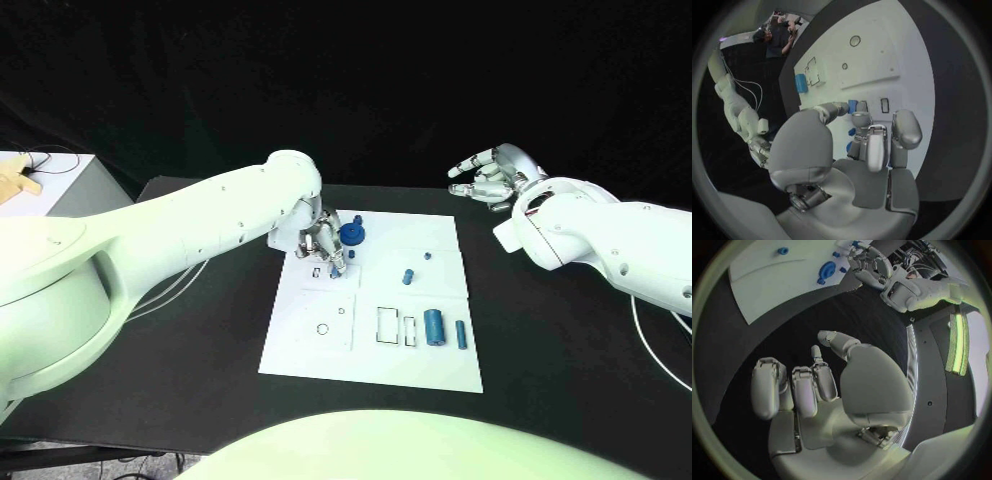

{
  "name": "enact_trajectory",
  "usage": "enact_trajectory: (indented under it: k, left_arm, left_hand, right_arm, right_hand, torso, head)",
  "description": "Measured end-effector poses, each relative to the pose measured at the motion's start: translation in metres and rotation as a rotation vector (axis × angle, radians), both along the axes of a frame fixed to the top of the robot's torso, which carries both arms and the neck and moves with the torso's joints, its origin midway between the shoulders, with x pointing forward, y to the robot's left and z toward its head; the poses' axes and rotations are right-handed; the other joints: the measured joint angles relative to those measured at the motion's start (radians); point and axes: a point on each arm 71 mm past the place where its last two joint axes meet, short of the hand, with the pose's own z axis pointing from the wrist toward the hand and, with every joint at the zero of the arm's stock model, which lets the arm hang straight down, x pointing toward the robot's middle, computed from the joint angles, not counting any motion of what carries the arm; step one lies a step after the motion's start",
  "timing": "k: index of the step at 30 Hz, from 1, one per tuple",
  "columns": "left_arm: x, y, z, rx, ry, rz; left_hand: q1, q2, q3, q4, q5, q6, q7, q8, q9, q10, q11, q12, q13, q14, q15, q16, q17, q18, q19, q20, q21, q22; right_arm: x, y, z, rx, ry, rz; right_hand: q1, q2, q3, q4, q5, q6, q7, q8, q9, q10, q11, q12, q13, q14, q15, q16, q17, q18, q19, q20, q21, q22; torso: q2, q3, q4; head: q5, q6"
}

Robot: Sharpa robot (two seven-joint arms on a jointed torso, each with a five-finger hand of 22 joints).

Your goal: Assemble the parts on the task board

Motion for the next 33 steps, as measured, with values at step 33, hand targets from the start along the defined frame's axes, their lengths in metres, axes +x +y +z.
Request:
enact_trajectory:
  k: [33]
  left_arm:
    - [0.0011,0.0065,-0.0039,0.034,-0.008,0.003]
  left_hand:
    - [0.000,0.000,0.000,0.000,0.005,0.004,0.003,0.000,0.000,0.005,-0.002,0.001,0.003,0.000,0.000,0.000,0.000,0.000,0.000,0.000,0.000,0.001]
  right_arm:
    - [0.0000,0.0013,-0.0001,0.001,0.001,0.003]
  right_hand:
    - [0.000,0.000,0.000,0.000,0.000,0.000,0.000,0.004,-0.001,0.000,0.000,0.000,0.000,0.000,0.000,0.000,0.000,0.000,0.000,0.000,0.000,0.001]
  torso:
    - [0.000,-0.0004,-0.0004]
  head:
    - [0.001,0.000]
